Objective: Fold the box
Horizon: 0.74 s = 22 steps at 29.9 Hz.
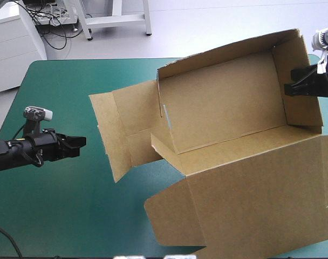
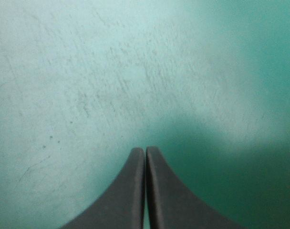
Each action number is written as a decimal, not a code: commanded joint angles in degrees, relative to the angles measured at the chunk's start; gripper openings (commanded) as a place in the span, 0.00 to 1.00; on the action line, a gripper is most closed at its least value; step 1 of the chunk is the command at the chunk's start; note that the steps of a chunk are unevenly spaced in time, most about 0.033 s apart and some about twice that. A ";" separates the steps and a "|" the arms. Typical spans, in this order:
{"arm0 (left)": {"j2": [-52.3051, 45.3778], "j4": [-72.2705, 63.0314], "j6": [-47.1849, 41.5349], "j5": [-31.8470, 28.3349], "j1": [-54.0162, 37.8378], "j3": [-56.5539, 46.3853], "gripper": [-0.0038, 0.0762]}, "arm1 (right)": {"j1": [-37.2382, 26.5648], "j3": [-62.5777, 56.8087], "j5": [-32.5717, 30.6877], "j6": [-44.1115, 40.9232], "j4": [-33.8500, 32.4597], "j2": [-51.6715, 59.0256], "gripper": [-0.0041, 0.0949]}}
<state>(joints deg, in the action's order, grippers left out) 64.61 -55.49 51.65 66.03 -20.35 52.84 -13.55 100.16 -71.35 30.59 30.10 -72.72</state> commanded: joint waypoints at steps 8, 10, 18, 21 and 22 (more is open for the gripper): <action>8.84 -22.11 5.57 0.27 -1.29 -4.28 0.10 | -0.44 1.32 -0.14 -0.05 7.77 1.41 0.02; 10.63 -22.24 5.84 0.74 -0.25 -4.73 0.17 | -0.44 1.32 -0.14 -0.05 8.46 1.41 0.02; 12.78 -31.38 12.82 8.77 4.90 -4.73 0.68 | -0.44 1.32 -0.14 -0.30 8.60 1.41 0.02; 12.78 -33.12 13.05 7.86 7.43 -4.73 0.70 | -0.44 1.32 -0.14 -0.43 8.73 1.41 0.02; 12.78 -33.22 13.05 7.45 8.24 -4.73 0.70 | -0.44 1.32 -0.14 -0.45 8.73 1.41 0.02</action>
<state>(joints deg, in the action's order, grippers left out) 78.81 -82.95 64.05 67.40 -14.42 46.94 -13.55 100.16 -71.35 30.88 35.30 -72.72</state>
